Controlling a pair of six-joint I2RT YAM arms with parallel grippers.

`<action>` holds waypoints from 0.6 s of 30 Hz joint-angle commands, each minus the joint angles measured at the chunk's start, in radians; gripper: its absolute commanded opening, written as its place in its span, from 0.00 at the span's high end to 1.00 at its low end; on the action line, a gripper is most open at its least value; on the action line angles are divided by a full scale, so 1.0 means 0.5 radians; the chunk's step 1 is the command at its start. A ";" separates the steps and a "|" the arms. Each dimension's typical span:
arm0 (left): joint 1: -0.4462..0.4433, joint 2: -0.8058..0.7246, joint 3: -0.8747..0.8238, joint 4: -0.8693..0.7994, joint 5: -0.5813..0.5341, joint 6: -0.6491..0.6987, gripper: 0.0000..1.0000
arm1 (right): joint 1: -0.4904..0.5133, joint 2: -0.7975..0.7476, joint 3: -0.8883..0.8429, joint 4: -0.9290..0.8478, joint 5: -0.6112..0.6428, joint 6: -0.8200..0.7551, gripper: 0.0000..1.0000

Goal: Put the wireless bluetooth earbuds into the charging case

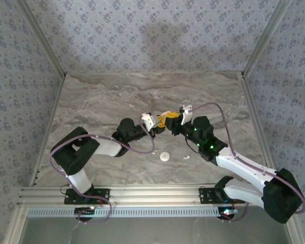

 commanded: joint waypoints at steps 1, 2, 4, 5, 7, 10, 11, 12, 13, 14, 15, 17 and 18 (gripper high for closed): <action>-0.010 -0.023 0.046 0.217 0.035 -0.050 0.83 | 0.005 0.026 -0.045 0.014 -0.014 0.041 0.75; -0.011 -0.023 0.049 0.228 0.032 -0.060 0.83 | 0.004 0.028 -0.051 0.000 -0.011 0.041 0.75; -0.011 -0.023 0.055 0.239 0.028 -0.074 0.83 | 0.005 0.028 -0.054 -0.045 -0.001 0.038 0.75; -0.011 -0.021 0.057 0.247 0.024 -0.082 0.83 | 0.005 0.028 -0.056 -0.066 0.003 0.034 0.75; -0.010 -0.020 0.063 0.262 0.017 -0.097 0.83 | 0.005 0.028 -0.064 -0.108 0.021 0.024 0.75; -0.011 -0.012 0.076 0.277 0.012 -0.116 0.83 | 0.009 0.031 -0.075 -0.160 0.058 0.010 0.74; -0.011 -0.014 0.078 0.279 0.014 -0.122 0.83 | 0.008 0.032 -0.078 -0.170 0.068 0.005 0.74; -0.011 -0.012 0.081 0.285 0.015 -0.128 0.83 | 0.008 0.037 -0.078 -0.181 0.078 0.001 0.73; -0.009 -0.011 0.083 0.289 0.014 -0.132 0.83 | 0.008 0.040 -0.077 -0.189 0.084 -0.006 0.73; -0.011 -0.011 0.086 0.293 0.015 -0.131 0.83 | 0.009 0.045 -0.075 -0.198 0.091 -0.006 0.72; -0.009 -0.009 0.085 0.296 0.015 -0.135 0.83 | 0.009 0.052 -0.074 -0.210 0.099 -0.012 0.72; -0.010 -0.011 0.084 0.300 0.015 -0.138 0.83 | 0.009 0.066 -0.064 -0.242 0.116 -0.020 0.71; -0.009 -0.011 0.086 0.300 0.014 -0.138 0.83 | 0.011 0.073 -0.058 -0.258 0.124 -0.022 0.71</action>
